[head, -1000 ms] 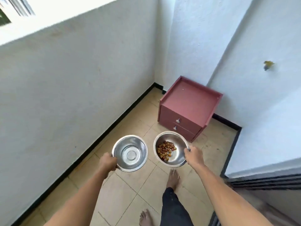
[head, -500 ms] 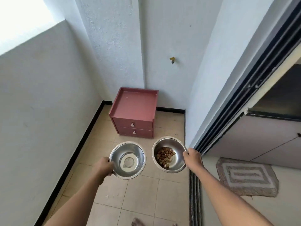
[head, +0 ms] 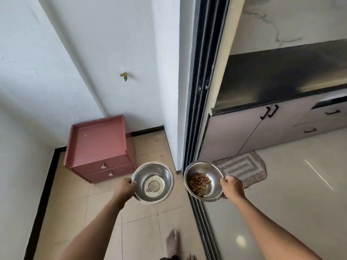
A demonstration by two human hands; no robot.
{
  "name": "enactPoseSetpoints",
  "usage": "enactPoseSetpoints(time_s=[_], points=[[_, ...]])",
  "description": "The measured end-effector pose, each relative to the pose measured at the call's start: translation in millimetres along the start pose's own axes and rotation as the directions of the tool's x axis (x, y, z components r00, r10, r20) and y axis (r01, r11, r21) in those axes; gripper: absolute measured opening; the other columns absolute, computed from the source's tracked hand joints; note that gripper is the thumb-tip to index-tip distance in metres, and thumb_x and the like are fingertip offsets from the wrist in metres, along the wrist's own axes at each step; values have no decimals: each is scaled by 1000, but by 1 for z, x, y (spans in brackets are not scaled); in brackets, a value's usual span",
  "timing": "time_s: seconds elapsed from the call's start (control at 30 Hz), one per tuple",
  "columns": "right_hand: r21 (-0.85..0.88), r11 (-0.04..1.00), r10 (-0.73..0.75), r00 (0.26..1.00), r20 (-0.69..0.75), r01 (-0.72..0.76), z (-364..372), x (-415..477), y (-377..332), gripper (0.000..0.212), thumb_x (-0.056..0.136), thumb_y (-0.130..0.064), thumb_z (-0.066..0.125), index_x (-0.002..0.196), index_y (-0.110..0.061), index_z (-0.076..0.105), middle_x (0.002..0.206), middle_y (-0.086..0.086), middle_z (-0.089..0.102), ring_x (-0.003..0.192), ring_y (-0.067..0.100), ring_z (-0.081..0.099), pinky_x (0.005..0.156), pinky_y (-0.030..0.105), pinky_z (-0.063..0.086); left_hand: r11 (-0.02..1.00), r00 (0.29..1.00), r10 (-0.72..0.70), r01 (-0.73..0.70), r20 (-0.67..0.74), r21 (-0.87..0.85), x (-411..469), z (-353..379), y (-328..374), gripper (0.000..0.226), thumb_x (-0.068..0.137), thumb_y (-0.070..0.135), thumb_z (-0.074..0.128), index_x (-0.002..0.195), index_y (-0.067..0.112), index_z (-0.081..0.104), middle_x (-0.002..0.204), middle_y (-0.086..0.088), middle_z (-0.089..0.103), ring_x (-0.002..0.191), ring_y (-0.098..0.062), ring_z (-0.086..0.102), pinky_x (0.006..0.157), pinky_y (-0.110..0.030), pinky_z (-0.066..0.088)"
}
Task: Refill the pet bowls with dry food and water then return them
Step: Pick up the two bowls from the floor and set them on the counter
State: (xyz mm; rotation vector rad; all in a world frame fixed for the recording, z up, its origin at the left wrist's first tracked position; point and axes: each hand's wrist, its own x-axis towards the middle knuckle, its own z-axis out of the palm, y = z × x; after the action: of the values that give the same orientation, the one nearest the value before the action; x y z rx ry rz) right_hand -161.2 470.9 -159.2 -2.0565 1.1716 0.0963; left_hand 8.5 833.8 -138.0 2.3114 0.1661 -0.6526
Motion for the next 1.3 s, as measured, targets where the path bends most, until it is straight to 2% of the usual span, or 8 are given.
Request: enactPoseSetpoints(time_s=[0.13,0.37,0.7,0.83,1.0,1.13,1.23,1.3], points=[[94,993,75,992,-106,-65,-28,10,7,27,97,-19,59,74,-5,62,85,19,71,70,36,74,54,51,65,994,994,103,-105,46,43,27,22,57,23,82,11,52,69,-1,66,64,-17,70,53,-25,56,52,-28,42],[190,973,177,956,-233,-133,-67,29,17,32,94,-24,60,74,1,63,80,18,70,76,41,73,68,59,64,962,953,230,-253,198,103,55,52,148,21,82,9,50,71,-2,63,63,-13,65,55,-23,53,53,-27,39],[317,930,287,909,-302,-188,-145,51,4,28,102,-19,56,84,-1,67,94,18,68,63,32,72,43,36,61,929,887,324,-363,329,65,72,100,253,15,73,1,45,63,1,57,54,-15,60,43,-22,48,42,-20,37],[352,919,294,905,-308,-178,-174,86,12,29,103,-23,59,98,4,69,100,21,69,63,32,72,41,32,59,932,893,323,-358,312,59,87,127,291,13,66,7,48,62,1,58,54,-15,56,46,-25,51,47,-27,43],[326,933,265,906,-330,-154,-218,149,24,29,104,-26,59,90,-1,68,86,16,70,60,29,74,55,47,66,922,885,355,-385,300,46,89,166,351,21,87,4,52,76,-4,68,58,-10,60,49,-23,58,48,-29,51],[284,951,216,918,-334,-120,-264,213,34,32,105,-30,57,89,-5,67,87,15,69,60,29,72,50,39,65,938,911,324,-344,254,38,97,197,392,21,86,7,54,76,-6,67,58,-13,60,50,-24,58,52,-33,52],[224,970,165,923,-347,-90,-300,261,40,37,104,-35,56,84,-5,67,80,13,71,59,30,73,58,49,66,952,939,293,-304,181,36,98,215,423,18,84,8,56,74,2,70,58,-12,63,52,-24,60,52,-38,56],[201,977,130,938,-322,-67,-327,287,39,34,103,-30,56,79,-9,65,68,7,68,47,22,70,57,47,66,959,952,270,-279,145,44,99,227,445,20,86,9,56,74,6,71,56,-10,62,49,-24,59,50,-32,52]])
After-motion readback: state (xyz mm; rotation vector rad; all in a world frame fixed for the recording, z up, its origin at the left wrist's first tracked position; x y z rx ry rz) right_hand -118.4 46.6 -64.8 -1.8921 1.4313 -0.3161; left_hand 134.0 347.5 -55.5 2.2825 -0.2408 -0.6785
